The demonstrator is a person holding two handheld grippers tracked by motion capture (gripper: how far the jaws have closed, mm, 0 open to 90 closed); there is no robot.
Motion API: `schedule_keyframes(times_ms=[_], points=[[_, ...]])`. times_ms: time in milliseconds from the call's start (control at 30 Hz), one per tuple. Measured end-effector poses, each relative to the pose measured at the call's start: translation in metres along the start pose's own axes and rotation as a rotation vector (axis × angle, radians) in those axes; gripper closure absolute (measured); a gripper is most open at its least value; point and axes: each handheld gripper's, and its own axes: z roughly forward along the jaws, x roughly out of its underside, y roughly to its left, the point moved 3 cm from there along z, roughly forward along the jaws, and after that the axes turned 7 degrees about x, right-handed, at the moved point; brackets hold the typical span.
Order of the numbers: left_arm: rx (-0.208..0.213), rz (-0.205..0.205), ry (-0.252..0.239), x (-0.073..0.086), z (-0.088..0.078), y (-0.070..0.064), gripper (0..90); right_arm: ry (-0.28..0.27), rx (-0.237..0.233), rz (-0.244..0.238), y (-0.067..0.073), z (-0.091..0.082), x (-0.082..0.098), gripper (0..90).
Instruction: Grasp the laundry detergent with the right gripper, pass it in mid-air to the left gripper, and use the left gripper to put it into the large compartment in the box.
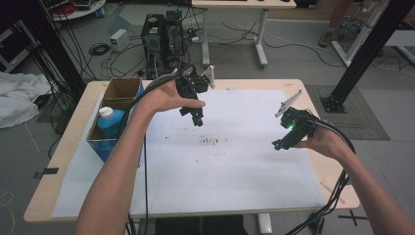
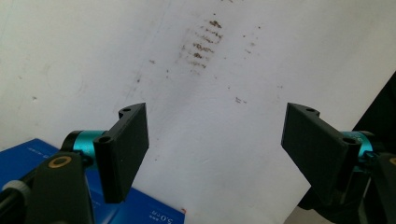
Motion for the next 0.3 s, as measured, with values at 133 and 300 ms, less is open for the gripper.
schedule_keyframes(times_ms=[133, 300], points=[[0.005, 0.002, -0.008, -0.0008, 0.0013, -0.0002, 23.4, -0.009, 0.005, 0.0, -0.0006, -0.0025, -0.001, 19.2], [0.019, -0.007, -0.028, 0.0026, 0.0091, 0.0028, 23.4, -0.029, 0.004, 0.013, 0.0009, -0.0028, -0.001, 19.2]])
